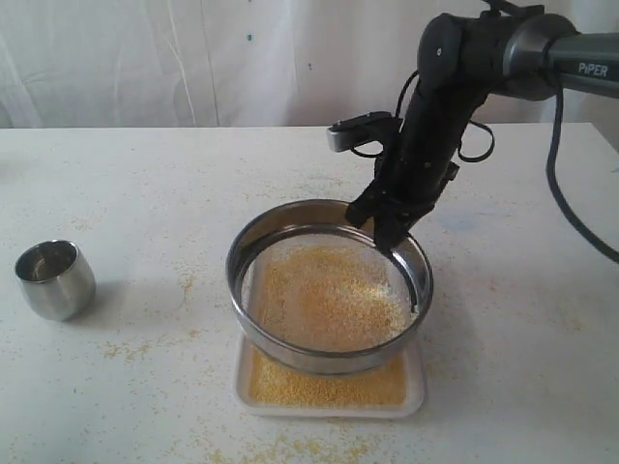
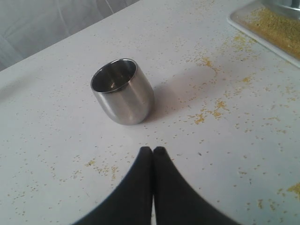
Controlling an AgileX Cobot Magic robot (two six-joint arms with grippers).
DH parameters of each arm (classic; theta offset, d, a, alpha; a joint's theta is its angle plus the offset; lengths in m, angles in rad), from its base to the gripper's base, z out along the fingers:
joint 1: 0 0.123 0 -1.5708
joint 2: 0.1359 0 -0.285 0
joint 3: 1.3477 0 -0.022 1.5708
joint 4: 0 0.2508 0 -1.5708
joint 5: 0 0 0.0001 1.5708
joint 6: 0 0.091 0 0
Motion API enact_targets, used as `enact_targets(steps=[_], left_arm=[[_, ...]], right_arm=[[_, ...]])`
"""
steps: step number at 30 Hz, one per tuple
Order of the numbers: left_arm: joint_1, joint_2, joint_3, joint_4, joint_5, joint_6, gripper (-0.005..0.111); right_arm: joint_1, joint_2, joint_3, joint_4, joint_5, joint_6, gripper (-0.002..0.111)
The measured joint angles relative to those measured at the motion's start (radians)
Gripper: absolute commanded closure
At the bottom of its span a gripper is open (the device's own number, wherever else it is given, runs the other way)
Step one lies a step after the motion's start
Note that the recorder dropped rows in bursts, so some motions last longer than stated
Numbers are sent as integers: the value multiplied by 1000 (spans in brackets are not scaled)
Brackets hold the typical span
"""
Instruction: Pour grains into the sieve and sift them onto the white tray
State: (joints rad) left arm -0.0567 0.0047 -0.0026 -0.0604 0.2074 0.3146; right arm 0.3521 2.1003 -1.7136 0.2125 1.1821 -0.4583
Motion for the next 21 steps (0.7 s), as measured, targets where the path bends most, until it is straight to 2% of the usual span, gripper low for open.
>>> enact_targets(steps=[3, 4, 6, 7, 10, 11, 14, 17, 18, 21], left_arm=[[0, 0, 0, 0, 0, 0, 106], [0, 0, 0, 0, 0, 0, 106], [0, 0, 0, 0, 0, 0, 106], [0, 0, 0, 0, 0, 0, 106], [0, 0, 0, 0, 0, 0, 106], [0, 0, 0, 2, 0, 0, 106], [0, 0, 0, 4, 0, 0, 106], [0, 0, 0, 4, 0, 0, 106], [0, 0, 0, 4, 0, 0, 106], [0, 0, 0, 4, 0, 0, 106]], right_arm=[[22, -10, 2, -36, -38, 203, 108], [19, -10, 2, -7, -50, 188, 108], [13, -11, -4, 86, -40, 11, 108], [16, -16, -6, 93, -23, -15, 108], [39, -22, -8, -42, -28, 212, 108], [37, -20, -8, -54, -32, 225, 108], [29, -18, -8, -48, -5, 37, 108], [47, -20, -8, -179, 25, 262, 108], [47, -20, -8, -178, 20, 274, 108], [37, -28, -3, -43, 9, 43, 108]])
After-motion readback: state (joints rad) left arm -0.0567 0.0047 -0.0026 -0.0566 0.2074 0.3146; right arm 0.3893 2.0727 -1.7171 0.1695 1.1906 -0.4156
